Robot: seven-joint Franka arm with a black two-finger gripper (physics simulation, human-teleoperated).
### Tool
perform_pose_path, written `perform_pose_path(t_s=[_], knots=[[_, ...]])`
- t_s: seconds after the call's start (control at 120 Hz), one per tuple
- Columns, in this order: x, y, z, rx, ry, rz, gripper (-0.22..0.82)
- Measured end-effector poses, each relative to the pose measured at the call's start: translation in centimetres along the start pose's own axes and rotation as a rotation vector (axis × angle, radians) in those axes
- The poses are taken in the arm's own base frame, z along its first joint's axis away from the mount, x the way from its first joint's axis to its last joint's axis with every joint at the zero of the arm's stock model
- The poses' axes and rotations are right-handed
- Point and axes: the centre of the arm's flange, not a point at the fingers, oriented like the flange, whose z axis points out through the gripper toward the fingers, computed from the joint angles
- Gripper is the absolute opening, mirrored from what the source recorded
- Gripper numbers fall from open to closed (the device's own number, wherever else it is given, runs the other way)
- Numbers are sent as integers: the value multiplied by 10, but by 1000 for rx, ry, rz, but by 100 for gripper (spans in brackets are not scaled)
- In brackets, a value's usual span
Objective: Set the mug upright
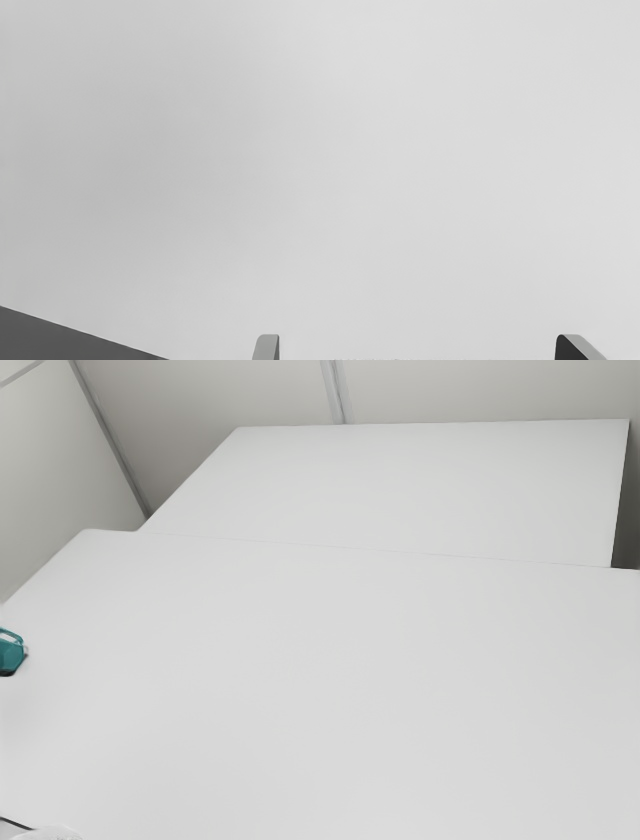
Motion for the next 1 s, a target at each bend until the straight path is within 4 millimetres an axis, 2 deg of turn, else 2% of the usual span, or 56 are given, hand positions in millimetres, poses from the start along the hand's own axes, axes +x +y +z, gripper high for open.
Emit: perform_pose_path(t_s=[0.083,0.175,0.292,0.383,0.617,0.8,1.0], knots=[[-1,-46,6,-44,16,0,60],[0,-85,6,-76,51,28,60],[9,-123,12,-117,95,88,60],[19,-145,18,-143,127,147,60],[48,-183,18,-180,204,313,60],[69,-197,24,-219,266,426,60],[105,-204,39,-262,362,532,60]])
